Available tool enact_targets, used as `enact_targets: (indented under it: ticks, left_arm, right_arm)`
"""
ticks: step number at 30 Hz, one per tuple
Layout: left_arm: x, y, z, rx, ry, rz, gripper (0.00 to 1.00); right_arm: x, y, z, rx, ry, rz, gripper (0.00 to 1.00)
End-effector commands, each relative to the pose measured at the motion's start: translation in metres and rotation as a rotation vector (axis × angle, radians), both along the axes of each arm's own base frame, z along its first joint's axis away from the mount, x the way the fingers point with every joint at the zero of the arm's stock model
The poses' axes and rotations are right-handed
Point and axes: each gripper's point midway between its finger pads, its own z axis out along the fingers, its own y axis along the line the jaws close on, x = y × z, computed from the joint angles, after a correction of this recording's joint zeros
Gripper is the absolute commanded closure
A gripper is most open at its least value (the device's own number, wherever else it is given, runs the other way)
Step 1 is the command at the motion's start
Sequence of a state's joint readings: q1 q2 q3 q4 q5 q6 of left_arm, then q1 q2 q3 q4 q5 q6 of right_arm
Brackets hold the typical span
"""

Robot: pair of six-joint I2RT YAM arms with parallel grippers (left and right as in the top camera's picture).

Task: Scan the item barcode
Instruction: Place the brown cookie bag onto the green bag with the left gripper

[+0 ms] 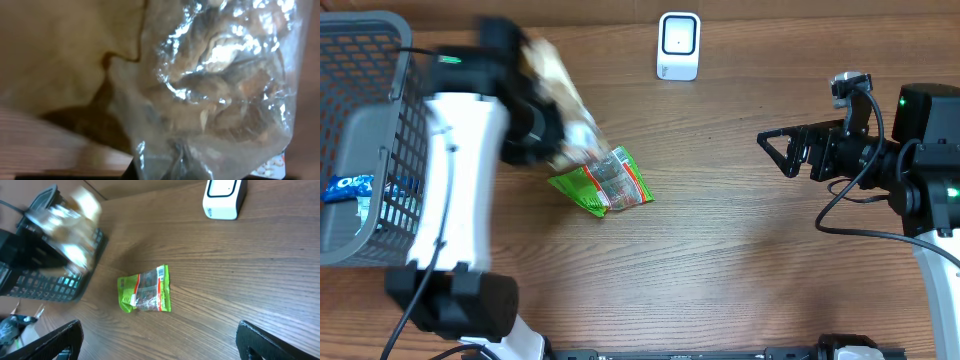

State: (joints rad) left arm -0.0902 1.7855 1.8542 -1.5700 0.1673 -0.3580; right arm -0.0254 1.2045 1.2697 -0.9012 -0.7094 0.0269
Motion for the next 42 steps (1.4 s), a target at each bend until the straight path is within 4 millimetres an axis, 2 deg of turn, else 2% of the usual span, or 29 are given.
enact_targets:
  ticks: [1,4,8,9,12,14,16,19,23,25,29,32,33,35,37,40,42]
  left_arm:
    - [-0.029,-0.015,-0.057,0.036,0.139,-0.058,0.96]
    - [-0.042,-0.017,-0.100,0.044,0.196,-0.025,0.96]
    - [-0.051,-0.015,-0.142,0.049,0.202,-0.011,0.93]
    - [-0.052,-0.014,-0.150,0.048,0.196,-0.011,0.82]
    - [-0.056,-0.014,-0.161,0.045,0.198,-0.011,0.37]
    - [-0.056,-0.014,-0.159,0.045,0.199,-0.012,0.32]
    - [-0.050,-0.015,-0.150,0.044,0.187,-0.016,0.30]
    - [-0.032,-0.018,-0.114,0.034,0.127,-0.042,0.29]
    - [0.001,-0.024,-0.030,0.016,-0.040,-0.103,0.28]
    - [0.013,-0.020,0.019,0.042,-0.149,-0.137,0.27]
    - [0.022,0.020,0.108,0.196,-0.362,-0.058,0.19]
    - [0.020,0.065,0.151,0.280,-0.471,0.065,0.19]
    - [0.017,0.091,0.164,0.300,-0.503,0.145,0.18]
    - [0.012,0.124,0.169,0.323,-0.509,0.247,0.18]
    - [-0.001,0.170,0.169,0.337,-0.489,0.421,0.19]
    - [-0.026,0.236,0.161,0.327,-0.442,0.702,0.21]
    - [-0.039,0.269,0.155,0.330,-0.425,0.820,0.22]
  right_arm:
    - [0.003,-0.003,0.008,-0.008,-0.024,-0.013,0.02]
    - [0.003,-0.003,0.007,-0.008,-0.021,-0.013,0.02]
    - [0.002,-0.003,0.007,-0.008,-0.021,-0.013,0.02]
    - [0.002,-0.003,0.007,-0.008,-0.021,-0.013,0.02]
    - [0.002,-0.003,0.007,-0.008,-0.021,-0.013,0.02]
    - [0.002,-0.003,0.007,-0.008,-0.021,-0.013,0.02]
    - [0.002,-0.003,0.007,-0.007,-0.020,-0.013,0.02]
    - [0.002,-0.003,0.007,-0.007,-0.020,-0.013,0.02]
    - [0.002,-0.003,0.007,-0.007,-0.021,-0.013,0.02]
    - [0.002,-0.003,0.007,-0.007,-0.021,-0.013,0.02]
    - [0.002,-0.003,0.007,-0.007,-0.020,-0.013,0.01]
    - [0.002,-0.003,0.007,-0.007,-0.021,-0.013,0.00]
    - [0.002,-0.003,0.007,-0.007,-0.021,-0.013,0.00]
    - [0.002,-0.003,0.007,-0.007,-0.021,-0.013,0.00]
    - [0.002,-0.003,0.007,-0.007,-0.021,-0.013,0.00]
    - [0.003,-0.003,0.008,-0.008,-0.024,-0.013,0.00]
    - [0.003,-0.003,0.008,-0.008,-0.025,-0.013,0.00]
